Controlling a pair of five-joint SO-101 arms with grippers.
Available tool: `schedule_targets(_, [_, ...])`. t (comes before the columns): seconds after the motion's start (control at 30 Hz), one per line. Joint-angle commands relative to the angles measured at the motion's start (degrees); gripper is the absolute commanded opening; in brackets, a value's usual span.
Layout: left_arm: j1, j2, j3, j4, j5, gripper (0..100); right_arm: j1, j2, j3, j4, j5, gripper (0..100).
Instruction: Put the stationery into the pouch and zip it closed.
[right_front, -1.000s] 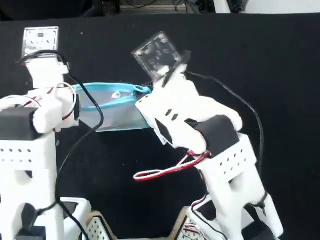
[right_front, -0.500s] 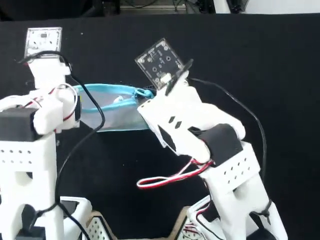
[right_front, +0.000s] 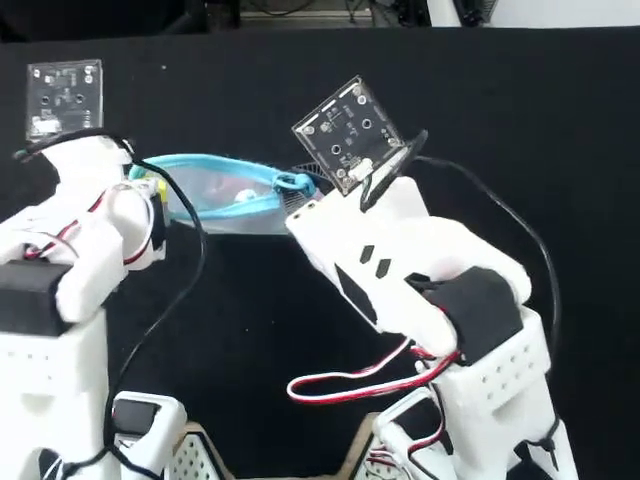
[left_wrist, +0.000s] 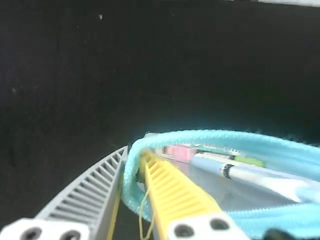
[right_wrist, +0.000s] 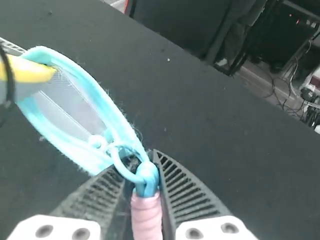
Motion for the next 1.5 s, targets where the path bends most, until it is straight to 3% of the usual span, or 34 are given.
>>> schedule_targets(0.0, [2.33, 4.22, 10.86, -2.11, -5.54, 3, -2.46, 2.68, 9.19, -5.19, 0.26, 1.1])
schedule_targets(0.37, [-2.95, 8.70, 1.71, 3.96, -6.24, 3, -2.81, -4.79, 11.47, -5.89, 2.73, 1.1])
schedule_targets(0.73, [-2.51, 8.70, -6.73, 7.12, -6.24, 3, -2.81, -2.95, 11.65, -6.24, 2.55, 1.1])
schedule_targets(0.93, [-2.51, 8.70, -8.13, 7.56, -6.24, 13, -2.55, -3.21, 11.03, -6.24, 2.64, 1.1])
schedule_targets(1.3, [-3.12, 8.70, -22.55, 7.91, -6.24, 13, -2.46, -3.12, 10.33, -5.98, 2.64, 1.1])
schedule_targets(1.47, [-3.12, 8.70, -21.85, 7.91, -6.33, 13, -2.46, -3.12, 10.33, -5.98, 2.64, 1.1])
